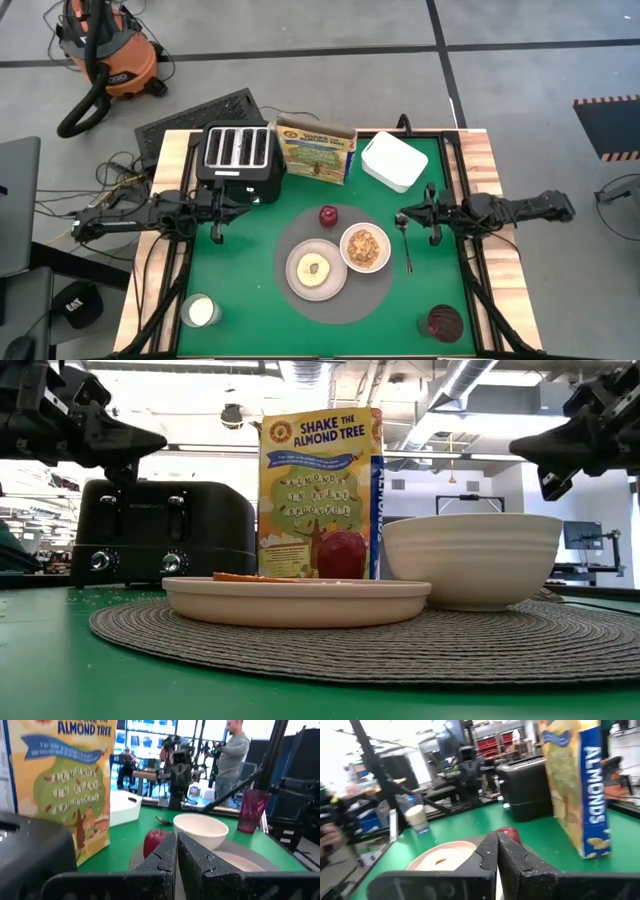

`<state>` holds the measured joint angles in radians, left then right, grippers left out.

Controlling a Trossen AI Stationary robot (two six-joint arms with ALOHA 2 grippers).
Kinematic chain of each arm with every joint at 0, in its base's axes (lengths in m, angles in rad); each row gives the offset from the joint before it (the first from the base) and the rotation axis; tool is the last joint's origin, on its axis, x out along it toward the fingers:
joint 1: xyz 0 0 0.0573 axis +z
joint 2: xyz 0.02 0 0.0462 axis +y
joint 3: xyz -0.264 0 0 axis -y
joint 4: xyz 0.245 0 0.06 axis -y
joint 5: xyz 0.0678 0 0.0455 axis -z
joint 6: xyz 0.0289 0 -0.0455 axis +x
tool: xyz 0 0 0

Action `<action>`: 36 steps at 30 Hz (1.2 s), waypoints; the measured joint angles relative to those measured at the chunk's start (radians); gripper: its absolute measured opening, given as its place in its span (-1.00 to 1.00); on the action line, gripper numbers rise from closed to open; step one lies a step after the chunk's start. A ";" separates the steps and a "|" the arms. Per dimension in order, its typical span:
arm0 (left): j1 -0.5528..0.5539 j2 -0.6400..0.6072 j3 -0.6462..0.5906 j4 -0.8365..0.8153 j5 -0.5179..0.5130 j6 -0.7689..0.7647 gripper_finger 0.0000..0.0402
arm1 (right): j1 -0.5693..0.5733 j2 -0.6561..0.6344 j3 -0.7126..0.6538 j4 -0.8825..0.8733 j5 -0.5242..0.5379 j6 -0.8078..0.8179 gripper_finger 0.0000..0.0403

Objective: Arrange a breakfast setting
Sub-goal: Return to Home Position

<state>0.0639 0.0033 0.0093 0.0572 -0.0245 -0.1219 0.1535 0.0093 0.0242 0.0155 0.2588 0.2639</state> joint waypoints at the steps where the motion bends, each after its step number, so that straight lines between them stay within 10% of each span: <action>1: 0.000 0.000 0.000 -0.012 -0.003 -0.003 -1.00 | 0.007 0.000 0.000 -0.001 -0.001 -0.001 -0.86; 36: 0.000 0.007 -0.002 -0.024 -0.013 0.005 -1.00 | 0.017 0.037 -0.001 -0.008 0.001 -0.002 -0.76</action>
<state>0.0635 0.0108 0.0071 0.0334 -0.0376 -0.1169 0.1707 0.0467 0.0231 0.0078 0.2596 0.2619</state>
